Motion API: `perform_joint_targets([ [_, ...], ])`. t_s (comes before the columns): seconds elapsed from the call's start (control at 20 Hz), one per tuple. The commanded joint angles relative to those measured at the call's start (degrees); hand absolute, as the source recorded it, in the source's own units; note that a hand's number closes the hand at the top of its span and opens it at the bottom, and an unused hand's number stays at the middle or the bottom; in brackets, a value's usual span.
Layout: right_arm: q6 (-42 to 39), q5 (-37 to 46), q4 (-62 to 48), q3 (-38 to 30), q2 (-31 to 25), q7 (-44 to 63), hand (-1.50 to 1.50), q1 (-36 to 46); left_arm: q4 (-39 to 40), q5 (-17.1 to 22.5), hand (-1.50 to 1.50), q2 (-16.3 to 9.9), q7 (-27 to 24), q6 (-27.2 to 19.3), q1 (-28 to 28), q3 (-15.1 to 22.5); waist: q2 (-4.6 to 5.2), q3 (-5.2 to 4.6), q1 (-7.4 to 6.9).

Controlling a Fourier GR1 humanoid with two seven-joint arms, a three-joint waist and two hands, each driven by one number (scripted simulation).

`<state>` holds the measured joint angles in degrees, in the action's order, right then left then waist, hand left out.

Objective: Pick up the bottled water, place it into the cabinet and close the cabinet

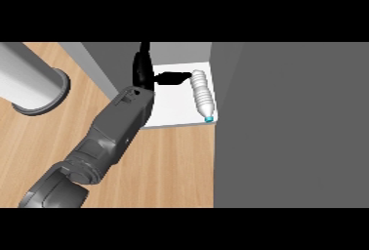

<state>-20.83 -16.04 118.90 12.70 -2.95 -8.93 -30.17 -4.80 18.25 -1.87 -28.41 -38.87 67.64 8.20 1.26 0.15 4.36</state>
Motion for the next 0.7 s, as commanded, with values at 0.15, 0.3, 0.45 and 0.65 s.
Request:
perform_joint_targets([
  [0.15,0.7,1.5,0.6,1.4,0.7,-0.4,-1.5,-1.0,-4.3,2.0,-1.5,-2.5,-8.1,8.4,-3.2,-3.1,-0.13,-0.23,-1.2],
  [0.3,-2.2,-0.6,-0.4,-2.2,-1.9,-3.8,-1.5,-3.7,-7.2,3.8,-1.5,-2.8,-9.8,14.0,-5.0,-5.0,-0.78,-0.17,-2.24],
  [0.45,-1.0,0.5,1.8,-1.2,-1.5,-2.3,-1.5,-3.3,-9.3,4.2,-1.5,-2.6,-12.4,18.2,-7.0,-5.6,-1.02,-0.19,-3.01],
  [0.65,2.2,4.4,6.1,3.4,1.0,-1.6,-1.5,-6.7,-11.5,4.0,-1.5,-2.0,-13.3,20.3,-8.4,-5.6,-1.31,-0.19,-3.35],
])
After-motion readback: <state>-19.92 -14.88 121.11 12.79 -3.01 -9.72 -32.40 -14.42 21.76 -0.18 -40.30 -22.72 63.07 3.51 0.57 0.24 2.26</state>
